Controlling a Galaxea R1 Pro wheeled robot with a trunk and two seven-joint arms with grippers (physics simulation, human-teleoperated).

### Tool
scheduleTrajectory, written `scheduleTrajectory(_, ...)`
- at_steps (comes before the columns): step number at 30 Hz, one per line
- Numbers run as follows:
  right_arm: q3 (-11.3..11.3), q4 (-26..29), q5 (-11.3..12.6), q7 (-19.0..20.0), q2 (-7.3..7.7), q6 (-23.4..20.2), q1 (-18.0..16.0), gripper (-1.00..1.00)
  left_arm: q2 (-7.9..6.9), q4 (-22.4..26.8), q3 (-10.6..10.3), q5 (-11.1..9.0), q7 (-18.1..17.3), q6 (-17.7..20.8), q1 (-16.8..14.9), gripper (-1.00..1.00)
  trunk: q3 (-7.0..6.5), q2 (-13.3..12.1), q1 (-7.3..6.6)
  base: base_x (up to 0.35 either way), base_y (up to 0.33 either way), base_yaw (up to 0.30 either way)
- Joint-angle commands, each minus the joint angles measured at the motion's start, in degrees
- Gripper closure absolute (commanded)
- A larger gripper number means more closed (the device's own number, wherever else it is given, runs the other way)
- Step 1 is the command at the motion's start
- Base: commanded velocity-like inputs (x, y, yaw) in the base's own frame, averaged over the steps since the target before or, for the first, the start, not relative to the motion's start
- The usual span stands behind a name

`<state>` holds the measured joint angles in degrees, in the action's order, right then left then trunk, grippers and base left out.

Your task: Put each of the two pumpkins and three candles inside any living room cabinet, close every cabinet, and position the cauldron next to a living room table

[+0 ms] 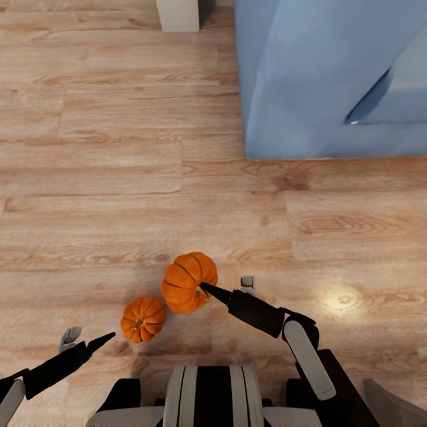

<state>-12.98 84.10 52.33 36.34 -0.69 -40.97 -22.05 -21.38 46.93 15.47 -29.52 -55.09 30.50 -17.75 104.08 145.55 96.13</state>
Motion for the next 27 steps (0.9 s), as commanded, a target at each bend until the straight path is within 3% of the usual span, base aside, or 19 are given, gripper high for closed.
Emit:
scheduleTrajectory(1, 0.0, 0.0, 0.2, 0.0, -0.01, -0.1, 0.0, 1.0, 0.01, 0.0, 0.0, 0.0, 0.0, 0.0, 0.0, -1.0, 0.23, 0.0, 0.02, 0.0, 0.0, 0.0)
scheduleTrajectory(5, -0.1, 0.0, 0.2, 0.0, -0.01, -0.1, 0.0, 1.0, 0.0, 0.0, 0.0, 0.0, -0.1, 0.0, 0.0, -1.0, 0.92, 0.1, 0.13, 0.0, 0.0, 0.0)
scheduleTrajectory(21, -0.1, 0.0, 0.2, -0.8, -0.45, -0.1, 0.0, 1.0, -0.02, 0.0, 0.0, 0.0, -0.1, 0.0, 0.0, -1.0, 0.92, 0.1, 0.13, 0.019, -0.052, 0.0)
scheduleTrajectory(27, -0.1, 0.0, 0.1, -0.8, -0.45, -0.1, 0.0, 1.0, -0.01, 0.0, 0.0, 0.0, -0.1, 0.0, 0.0, -1.0, 0.92, 0.1, 0.13, 0.158, -0.006, 0.0)
